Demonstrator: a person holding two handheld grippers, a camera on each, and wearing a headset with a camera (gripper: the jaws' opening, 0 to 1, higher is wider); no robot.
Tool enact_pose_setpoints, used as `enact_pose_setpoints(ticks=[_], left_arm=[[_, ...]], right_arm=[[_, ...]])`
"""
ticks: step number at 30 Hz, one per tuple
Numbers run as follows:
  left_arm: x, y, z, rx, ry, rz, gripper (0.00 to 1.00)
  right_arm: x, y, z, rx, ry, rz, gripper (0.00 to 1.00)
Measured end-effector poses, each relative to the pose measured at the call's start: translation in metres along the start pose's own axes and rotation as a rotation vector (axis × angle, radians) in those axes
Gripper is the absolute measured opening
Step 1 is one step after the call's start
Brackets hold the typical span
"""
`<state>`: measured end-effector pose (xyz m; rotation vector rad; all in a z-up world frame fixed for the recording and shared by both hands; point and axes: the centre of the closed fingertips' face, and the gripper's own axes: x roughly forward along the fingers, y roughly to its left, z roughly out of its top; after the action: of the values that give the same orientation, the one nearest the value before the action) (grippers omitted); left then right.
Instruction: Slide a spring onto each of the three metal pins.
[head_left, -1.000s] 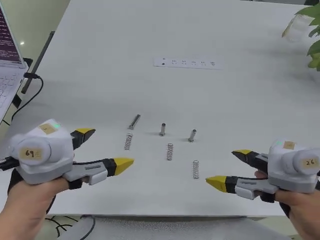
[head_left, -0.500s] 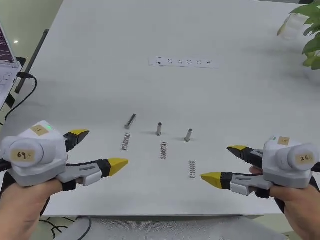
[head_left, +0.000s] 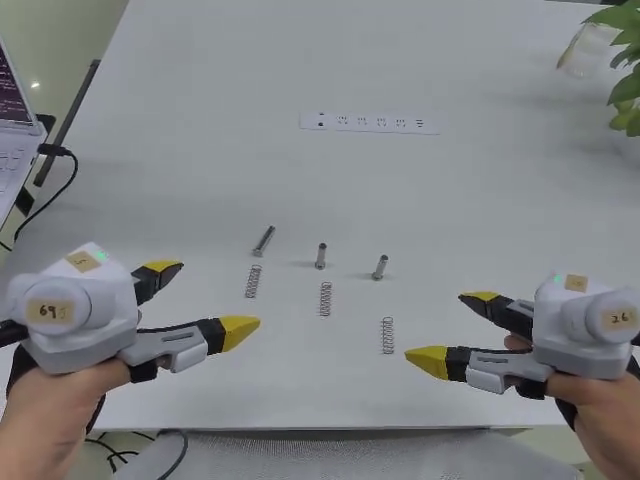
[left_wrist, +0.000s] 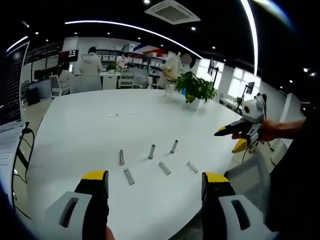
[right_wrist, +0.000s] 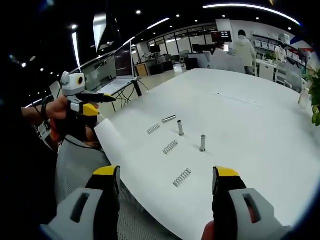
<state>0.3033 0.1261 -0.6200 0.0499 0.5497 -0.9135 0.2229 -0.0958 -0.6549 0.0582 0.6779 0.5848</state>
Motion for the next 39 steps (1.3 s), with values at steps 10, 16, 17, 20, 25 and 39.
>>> enact_pose_setpoints(ticks=[10, 16, 17, 20, 25, 39], left_arm=[[-0.002, 0.001, 0.002, -0.001, -0.006, 0.004, 0.73], [-0.002, 0.002, 0.003, 0.000, -0.005, 0.004, 0.72], [-0.001, 0.002, 0.003, 0.000, -0.006, 0.003, 0.72], [0.000, 0.003, 0.004, 0.006, -0.005, -0.001, 0.73], [0.004, 0.004, 0.004, 0.008, 0.001, -0.004, 0.72], [0.016, 0.010, 0.000, 0.008, 0.021, -0.009, 0.71]], right_arm=[[-0.004, -0.003, -0.003, 0.004, 0.001, -0.012, 0.75], [-0.005, -0.004, -0.004, 0.010, 0.002, -0.018, 0.75], [-0.005, -0.004, -0.004, 0.010, 0.002, -0.018, 0.75], [-0.005, -0.003, -0.005, 0.014, -0.001, -0.012, 0.75], [-0.005, -0.001, -0.006, 0.014, 0.003, -0.010, 0.75], [-0.003, -0.002, -0.013, 0.026, 0.015, -0.004, 0.74]])
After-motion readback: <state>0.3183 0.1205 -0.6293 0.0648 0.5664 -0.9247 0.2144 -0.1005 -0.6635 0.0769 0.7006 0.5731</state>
